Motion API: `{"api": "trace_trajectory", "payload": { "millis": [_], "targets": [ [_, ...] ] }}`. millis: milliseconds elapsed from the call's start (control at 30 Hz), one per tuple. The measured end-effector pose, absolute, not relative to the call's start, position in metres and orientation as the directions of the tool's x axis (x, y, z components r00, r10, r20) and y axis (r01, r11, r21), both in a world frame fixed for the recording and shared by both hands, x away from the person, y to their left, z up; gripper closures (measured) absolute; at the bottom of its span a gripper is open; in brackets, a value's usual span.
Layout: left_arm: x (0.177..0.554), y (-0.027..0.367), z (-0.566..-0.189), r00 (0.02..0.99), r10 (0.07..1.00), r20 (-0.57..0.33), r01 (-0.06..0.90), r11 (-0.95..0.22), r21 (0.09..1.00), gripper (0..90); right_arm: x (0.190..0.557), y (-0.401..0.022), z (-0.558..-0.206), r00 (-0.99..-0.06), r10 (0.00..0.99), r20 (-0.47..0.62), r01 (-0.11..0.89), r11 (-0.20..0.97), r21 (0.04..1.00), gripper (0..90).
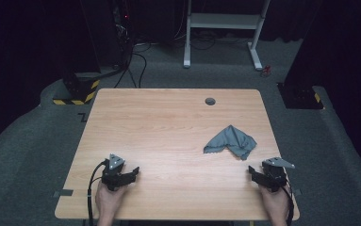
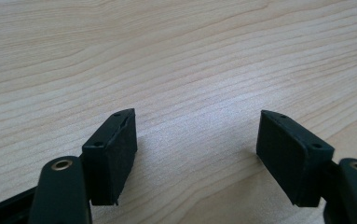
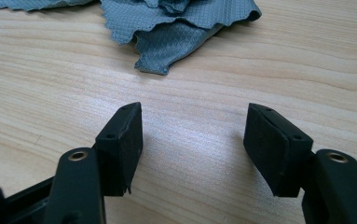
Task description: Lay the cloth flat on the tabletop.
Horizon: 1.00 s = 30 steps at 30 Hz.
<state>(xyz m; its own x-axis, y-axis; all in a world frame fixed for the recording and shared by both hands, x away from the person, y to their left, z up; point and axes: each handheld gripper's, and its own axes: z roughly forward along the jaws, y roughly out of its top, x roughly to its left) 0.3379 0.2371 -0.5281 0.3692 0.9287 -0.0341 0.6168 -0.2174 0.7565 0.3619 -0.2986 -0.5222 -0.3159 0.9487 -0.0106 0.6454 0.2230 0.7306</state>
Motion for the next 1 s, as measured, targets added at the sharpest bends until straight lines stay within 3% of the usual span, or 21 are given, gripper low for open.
{"api": "trace_trajectory", "payload": {
  "millis": [500, 833, 1000],
  "targets": [
    [0.3378, 0.2346, -0.5283, 0.382, 0.924, -0.007, 0.610, -0.247, 0.753, 27.5, 0.3619, -0.2989, -0.5223, -0.326, 0.945, -0.011, 0.643, 0.230, 0.730, 36.3],
    [0.3368, 0.2331, -0.5284, 0.391, 0.921, -0.002, 0.608, -0.257, 0.751, 27.6, 0.3625, -0.2956, -0.5220, -0.327, 0.945, -0.014, 0.640, 0.232, 0.732, 41.2],
    [0.3368, 0.2334, -0.5282, 0.386, 0.923, 0.000, 0.609, -0.255, 0.751, 28.2, 0.3631, -0.2954, -0.5221, -0.343, 0.939, -0.013, 0.638, 0.243, 0.731, 37.7]
  ]
}}
